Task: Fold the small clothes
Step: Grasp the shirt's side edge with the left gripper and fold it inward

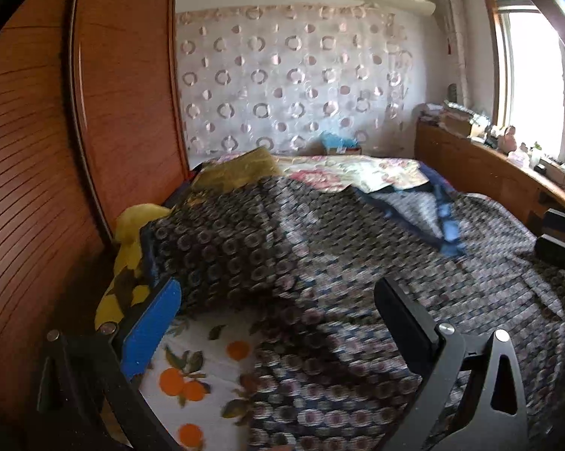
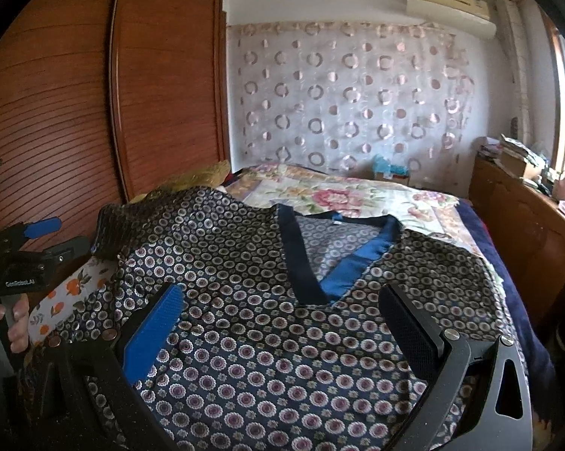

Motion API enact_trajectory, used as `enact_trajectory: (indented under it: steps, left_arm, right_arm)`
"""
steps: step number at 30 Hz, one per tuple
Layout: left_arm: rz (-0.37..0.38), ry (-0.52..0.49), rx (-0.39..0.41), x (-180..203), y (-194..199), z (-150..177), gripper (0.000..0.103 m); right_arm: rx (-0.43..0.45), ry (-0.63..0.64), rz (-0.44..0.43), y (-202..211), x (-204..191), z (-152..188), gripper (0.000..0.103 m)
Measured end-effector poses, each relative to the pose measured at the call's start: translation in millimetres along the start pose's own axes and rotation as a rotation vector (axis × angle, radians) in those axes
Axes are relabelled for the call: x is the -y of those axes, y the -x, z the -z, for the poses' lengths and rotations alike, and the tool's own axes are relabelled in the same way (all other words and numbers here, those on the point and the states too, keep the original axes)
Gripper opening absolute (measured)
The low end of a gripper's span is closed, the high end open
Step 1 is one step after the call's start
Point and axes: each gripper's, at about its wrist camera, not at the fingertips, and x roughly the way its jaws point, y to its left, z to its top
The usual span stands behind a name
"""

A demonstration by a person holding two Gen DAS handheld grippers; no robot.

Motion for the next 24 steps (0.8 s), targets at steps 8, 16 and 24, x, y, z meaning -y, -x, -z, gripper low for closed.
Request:
enact_trajectory:
  steps: [8,16,24]
  left_arm:
    - [-0.044,-0.029,-0.124,-41,-35,17,0.103]
    - [0.002,-0.026,-0.222,-70,-63,24,0.103]
    - [0.009,-0.087,-0.293,-79,-87,23,0.077]
  right_arm:
    - [-0.059,0.041,-0.06,-18,1,-8,0.103]
    - [-0.118,0.073,-0.113,-31,1,-17,0.103]
    - [-0.119,0.094,-0.13,-28,0,-24,0.103]
